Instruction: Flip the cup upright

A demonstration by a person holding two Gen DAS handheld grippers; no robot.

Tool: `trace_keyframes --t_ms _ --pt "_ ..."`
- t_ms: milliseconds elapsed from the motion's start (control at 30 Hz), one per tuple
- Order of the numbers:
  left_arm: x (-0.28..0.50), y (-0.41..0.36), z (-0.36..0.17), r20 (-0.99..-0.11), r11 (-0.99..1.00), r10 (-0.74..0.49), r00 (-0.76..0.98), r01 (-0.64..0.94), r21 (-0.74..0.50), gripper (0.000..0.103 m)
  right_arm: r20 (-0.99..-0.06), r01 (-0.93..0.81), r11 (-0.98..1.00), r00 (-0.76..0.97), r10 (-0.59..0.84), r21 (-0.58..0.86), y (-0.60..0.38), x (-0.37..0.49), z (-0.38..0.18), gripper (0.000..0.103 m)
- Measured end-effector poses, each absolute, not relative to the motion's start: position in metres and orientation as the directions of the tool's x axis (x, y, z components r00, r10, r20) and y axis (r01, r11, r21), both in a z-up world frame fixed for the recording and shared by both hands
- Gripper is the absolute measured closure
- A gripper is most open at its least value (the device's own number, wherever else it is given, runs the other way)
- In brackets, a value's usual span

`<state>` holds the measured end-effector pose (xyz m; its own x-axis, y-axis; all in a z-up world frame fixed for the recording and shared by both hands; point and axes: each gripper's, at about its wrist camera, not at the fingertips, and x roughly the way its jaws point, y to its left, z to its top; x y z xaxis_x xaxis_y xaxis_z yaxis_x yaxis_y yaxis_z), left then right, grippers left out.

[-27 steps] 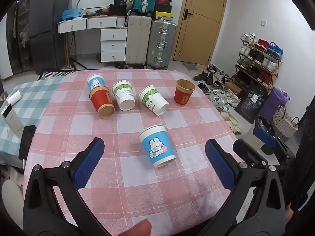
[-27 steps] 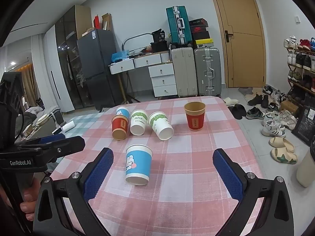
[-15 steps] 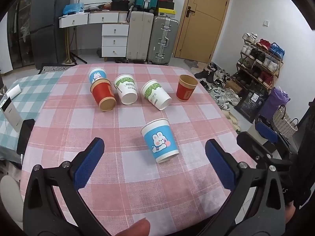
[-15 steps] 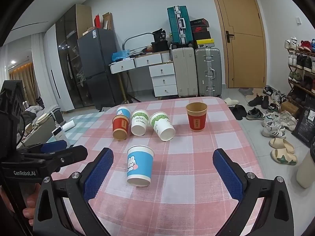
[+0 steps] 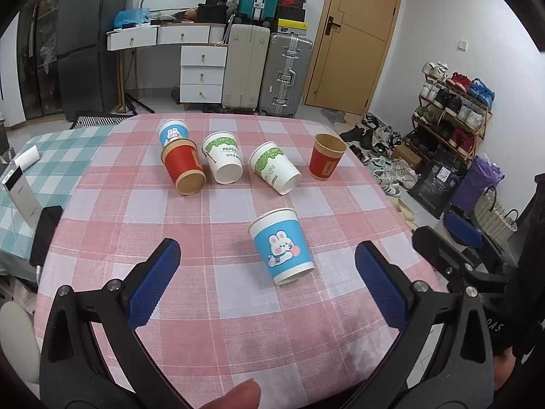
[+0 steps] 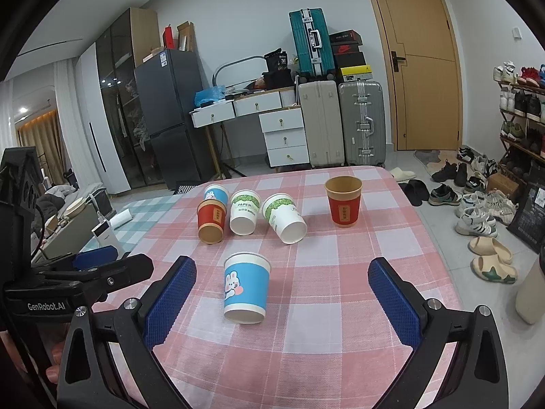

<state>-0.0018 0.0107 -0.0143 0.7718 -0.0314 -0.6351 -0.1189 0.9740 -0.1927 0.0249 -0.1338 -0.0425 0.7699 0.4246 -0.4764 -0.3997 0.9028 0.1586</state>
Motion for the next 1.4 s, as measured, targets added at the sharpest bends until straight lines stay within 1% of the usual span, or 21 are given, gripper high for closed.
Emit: trace_keyframes --t_ms 200,500,633,800,1400 --pt "-0.004 0.009 -0.011 -0.622 0.974 -0.042 0.782 -0.107 -0.201 0.001 -0.468 -0.402 0.904 0.776 0.422 0.148 -0.134 0.023 -0.042 0.0" --pt "-0.006 0.01 -0.01 -0.619 0.976 -0.026 0.785 -0.114 -0.185 0.001 -0.462 -0.398 0.903 0.777 0.427 0.164 -0.139 0.021 -0.036 0.0" --pt "-0.007 0.011 -0.01 -0.622 0.977 -0.026 0.783 -0.113 -0.183 0.001 -0.448 -0.416 0.899 0.783 0.432 0.138 -0.136 0.016 -0.031 0.0" --pt "-0.006 0.01 -0.011 -0.624 0.977 -0.022 0.781 -0.115 -0.178 0.001 -0.459 -0.411 0.899 0.777 0.431 0.15 -0.136 0.019 -0.033 0.0" --pt "-0.003 0.012 -0.015 -0.628 0.978 -0.008 0.778 -0.125 -0.168 0.001 -0.457 -0.406 0.901 0.779 0.429 0.154 -0.138 0.019 -0.034 0.0"
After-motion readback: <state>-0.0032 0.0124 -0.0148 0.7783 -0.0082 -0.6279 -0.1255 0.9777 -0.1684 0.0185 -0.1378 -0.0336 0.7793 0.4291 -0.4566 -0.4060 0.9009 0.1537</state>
